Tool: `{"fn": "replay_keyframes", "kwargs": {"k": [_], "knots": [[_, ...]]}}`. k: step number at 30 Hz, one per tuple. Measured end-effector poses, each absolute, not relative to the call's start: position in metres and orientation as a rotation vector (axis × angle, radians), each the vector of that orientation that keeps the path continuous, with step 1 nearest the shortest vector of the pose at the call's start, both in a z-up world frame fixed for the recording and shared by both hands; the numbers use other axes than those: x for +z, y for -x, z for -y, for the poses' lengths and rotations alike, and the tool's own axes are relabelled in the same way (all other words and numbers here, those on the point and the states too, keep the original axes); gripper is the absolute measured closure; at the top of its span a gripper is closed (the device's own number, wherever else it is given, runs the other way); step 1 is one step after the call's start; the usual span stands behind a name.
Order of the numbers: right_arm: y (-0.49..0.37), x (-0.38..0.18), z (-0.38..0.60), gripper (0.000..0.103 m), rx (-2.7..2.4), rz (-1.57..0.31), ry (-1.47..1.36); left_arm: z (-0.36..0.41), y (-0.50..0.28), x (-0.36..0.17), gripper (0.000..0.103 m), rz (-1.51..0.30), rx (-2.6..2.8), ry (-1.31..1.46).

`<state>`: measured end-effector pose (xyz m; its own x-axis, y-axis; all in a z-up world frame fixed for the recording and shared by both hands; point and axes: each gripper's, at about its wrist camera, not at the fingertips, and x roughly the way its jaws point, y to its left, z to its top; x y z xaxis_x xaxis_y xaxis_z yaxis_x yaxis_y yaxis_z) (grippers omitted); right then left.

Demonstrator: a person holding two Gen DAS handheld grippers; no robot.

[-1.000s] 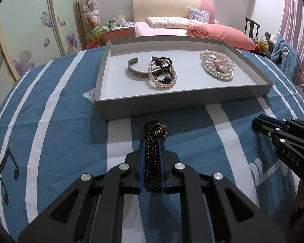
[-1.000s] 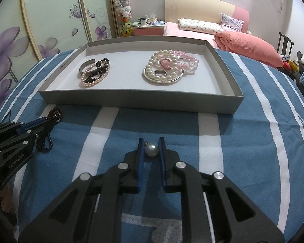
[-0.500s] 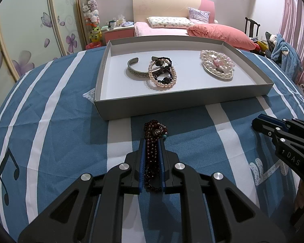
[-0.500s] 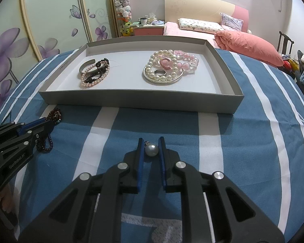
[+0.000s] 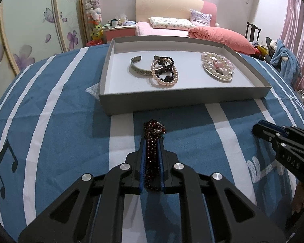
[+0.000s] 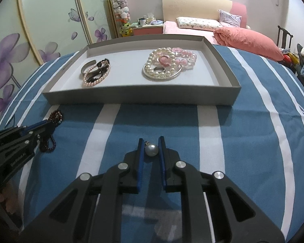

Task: Organize jewelry
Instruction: 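Carry the pearl earring and bead bracelet over the grey tray with both tools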

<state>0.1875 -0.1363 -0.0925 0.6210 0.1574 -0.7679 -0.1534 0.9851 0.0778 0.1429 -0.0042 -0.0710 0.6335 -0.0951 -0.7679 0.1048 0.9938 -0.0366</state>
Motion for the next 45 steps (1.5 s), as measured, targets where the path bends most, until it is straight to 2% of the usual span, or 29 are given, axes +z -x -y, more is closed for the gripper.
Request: {"fn": "replay_keyframes", "kwargs": {"k": [7, 24, 28, 45], "knots": [[-0.176, -0.086, 0.141, 0.089, 0.206, -0.879, -0.065, -0.004, -0.132, -0.065, 0.094, -0.884, -0.132, 0.068], [-0.146, -0.008, 0.141, 0.089, 0.194, -0.524, -0.065, -0.005, -0.118, -0.016, 0.094, -0.653, -0.15, 0.105], [-0.14, 0.002, 0.139, 0.089, 0.195, -0.463, -0.058, -0.005, -0.114, -0.005, 0.098, -0.598, -0.151, 0.098], [-0.14, 0.002, 0.139, 0.089, 0.186, -0.438, -0.057, -0.021, -0.111, 0.012, 0.098, -0.563, -0.214, 0.168]]}}
